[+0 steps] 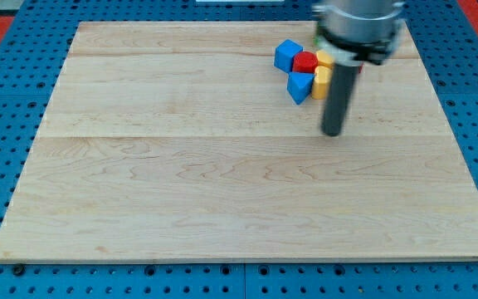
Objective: Move the green circle to the top of the blue cube
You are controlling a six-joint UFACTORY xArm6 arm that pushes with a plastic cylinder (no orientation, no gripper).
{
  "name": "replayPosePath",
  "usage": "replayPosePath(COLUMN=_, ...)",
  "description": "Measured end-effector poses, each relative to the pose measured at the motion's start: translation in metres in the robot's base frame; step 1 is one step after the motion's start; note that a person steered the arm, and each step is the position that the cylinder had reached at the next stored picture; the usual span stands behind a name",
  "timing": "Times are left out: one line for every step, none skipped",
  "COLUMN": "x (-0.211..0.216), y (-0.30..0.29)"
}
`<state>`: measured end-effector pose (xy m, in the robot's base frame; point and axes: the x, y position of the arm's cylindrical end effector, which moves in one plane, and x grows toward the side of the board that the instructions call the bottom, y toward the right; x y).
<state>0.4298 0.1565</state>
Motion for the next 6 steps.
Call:
replayPosePath(x=-0.063, y=0.065)
replayPosePath(x=-0.137, y=0.076)
replayPosePath(x=-0.182, y=0.113)
replayPosePath(x=-0.207, y=0.071)
replayPosePath(x=-0.208, y=0.019)
replayPosePath(x=-0.209, y=-0.034)
